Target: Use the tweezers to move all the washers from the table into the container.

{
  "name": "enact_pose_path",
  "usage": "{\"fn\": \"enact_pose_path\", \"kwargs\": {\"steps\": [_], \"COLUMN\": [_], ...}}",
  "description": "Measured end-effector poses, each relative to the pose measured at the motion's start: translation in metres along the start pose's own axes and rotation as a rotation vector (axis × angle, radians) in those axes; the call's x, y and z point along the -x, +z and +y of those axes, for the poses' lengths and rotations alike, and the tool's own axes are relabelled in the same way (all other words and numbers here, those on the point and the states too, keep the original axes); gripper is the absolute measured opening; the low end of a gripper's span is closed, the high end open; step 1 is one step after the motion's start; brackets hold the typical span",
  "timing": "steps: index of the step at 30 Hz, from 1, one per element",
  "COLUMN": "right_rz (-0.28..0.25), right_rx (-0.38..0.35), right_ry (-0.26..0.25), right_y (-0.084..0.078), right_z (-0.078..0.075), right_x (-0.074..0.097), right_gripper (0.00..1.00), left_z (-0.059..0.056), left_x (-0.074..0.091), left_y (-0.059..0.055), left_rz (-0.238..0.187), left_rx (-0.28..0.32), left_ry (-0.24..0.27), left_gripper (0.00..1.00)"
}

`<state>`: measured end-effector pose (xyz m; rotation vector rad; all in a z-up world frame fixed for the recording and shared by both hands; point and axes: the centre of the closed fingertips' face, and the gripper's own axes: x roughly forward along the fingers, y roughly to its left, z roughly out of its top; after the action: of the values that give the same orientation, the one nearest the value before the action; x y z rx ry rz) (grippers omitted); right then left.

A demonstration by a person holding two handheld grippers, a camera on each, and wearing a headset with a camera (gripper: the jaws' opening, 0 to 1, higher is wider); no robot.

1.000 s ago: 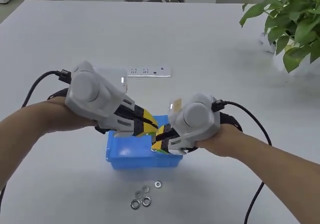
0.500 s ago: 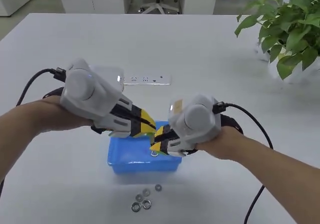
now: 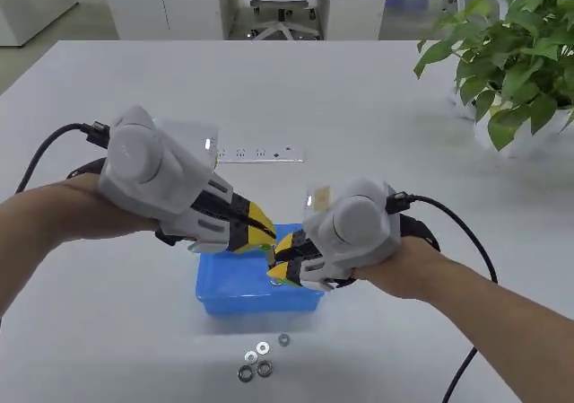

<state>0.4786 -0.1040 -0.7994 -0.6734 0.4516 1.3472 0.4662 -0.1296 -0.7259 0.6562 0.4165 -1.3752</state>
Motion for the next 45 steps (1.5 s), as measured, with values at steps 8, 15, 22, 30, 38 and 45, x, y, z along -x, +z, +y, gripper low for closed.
{"fn": "enact_pose_path", "kwargs": {"steps": [8, 15, 22, 30, 38, 45], "right_rz": [-0.006, -0.005, 0.002, 0.015, 0.015, 0.017], "right_rx": [-0.002, -0.010, -0.019, -0.030, -0.044, -0.059], "right_ry": [-0.005, 0.002, 0.008, 0.016, 0.024, 0.033], "right_y": [0.000, -0.005, -0.010, -0.020, -0.029, -0.035], "right_z": [0.011, 0.023, 0.034, 0.044, 0.051, 0.056], "right_x": [0.003, 0.004, 0.003, 0.001, -0.003, -0.007], "right_gripper": [0.12, 0.12, 0.12, 0.12, 0.12, 0.13], "left_z": [-0.011, -0.023, -0.032, -0.041, -0.050, -0.055], "left_x": [0.000, -0.003, -0.008, -0.016, -0.023, -0.028], "left_y": [0.002, 0.001, -0.001, -0.005, -0.011, -0.016], "left_rz": [0.000, -0.007, -0.012, -0.011, -0.002, 0.003], "left_rx": [0.002, 0.003, 0.019, 0.026, 0.037, 0.048], "left_ry": [-0.009, -0.023, -0.039, -0.062, -0.087, -0.101], "left_gripper": [0.06, 0.06, 0.06, 0.06, 0.06, 0.06]}}
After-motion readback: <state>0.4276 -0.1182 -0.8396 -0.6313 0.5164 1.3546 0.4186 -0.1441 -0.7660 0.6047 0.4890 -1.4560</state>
